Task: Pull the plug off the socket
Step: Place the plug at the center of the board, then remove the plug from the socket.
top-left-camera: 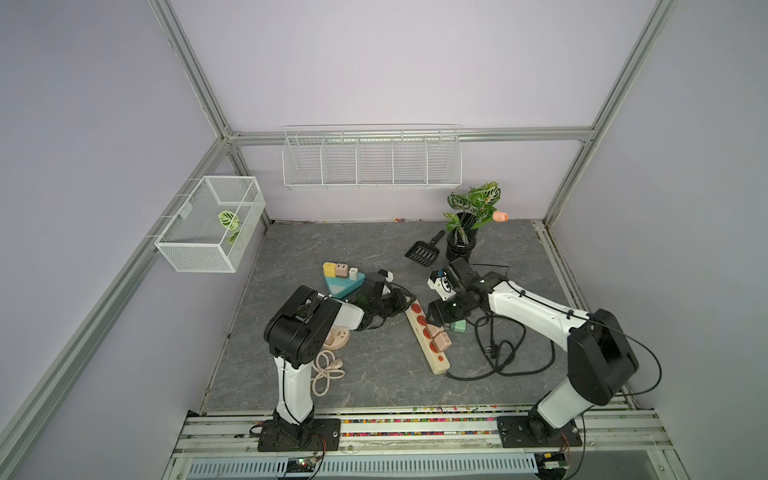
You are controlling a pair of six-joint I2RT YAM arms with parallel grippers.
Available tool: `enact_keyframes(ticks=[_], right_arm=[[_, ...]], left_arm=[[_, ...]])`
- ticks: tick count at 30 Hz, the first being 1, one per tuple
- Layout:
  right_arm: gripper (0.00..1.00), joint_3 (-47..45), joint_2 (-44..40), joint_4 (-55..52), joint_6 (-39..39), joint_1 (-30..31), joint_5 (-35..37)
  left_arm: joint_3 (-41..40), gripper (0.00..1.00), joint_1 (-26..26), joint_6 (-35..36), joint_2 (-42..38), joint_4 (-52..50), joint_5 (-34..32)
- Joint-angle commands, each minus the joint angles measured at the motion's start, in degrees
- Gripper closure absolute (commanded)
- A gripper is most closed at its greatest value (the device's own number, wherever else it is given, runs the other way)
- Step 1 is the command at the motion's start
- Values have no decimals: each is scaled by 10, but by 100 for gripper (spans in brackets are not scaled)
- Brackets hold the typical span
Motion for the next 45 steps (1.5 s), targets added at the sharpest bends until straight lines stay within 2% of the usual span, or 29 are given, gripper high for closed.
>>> enact_keyframes(ticks=[1, 4, 7, 11, 12, 18, 22, 25, 31, 35, 39, 42, 45], right_arm=[[41, -9, 21, -11, -14, 13, -11], [43, -9, 34, -4, -11, 15, -9], [64, -12, 34, 9, -6, 17, -9], [99, -6, 23, 11, 3, 25, 3], [100, -3, 21, 12, 5, 28, 5], [100, 14, 16, 15, 11, 39, 14], [100, 19, 18, 21, 14, 47, 17], [100, 22, 19, 24, 17, 51, 22], [100, 22, 17, 39, 25, 57, 18], [100, 21, 16, 46, 33, 58, 19], [100, 17, 16, 54, 41, 59, 21], [98, 16, 22, 48, 41, 60, 20], [82, 10, 27, 43, 32, 60, 12]], left_arm=[[-21, 100, -6, 97, 5, -46, -43], [-22, 99, -6, 96, 2, -44, -43], [-24, 96, -6, 95, -4, -47, -47], [-29, 81, -6, 85, -30, -52, -63], [-35, 76, -6, 78, -44, -50, -67], [-82, 56, -12, 15, -132, -42, -59], [-123, 46, -29, -35, -147, -15, -52], [-140, 43, -36, -50, -138, 15, -45], [-172, 41, -49, -97, -109, 139, -33], [-177, 43, -61, -138, -79, 196, -28], [-187, 50, -77, -156, -57, 238, -40], [-186, 63, -78, -154, -53, 228, -46], [-185, 80, -78, -145, -53, 212, -52]])
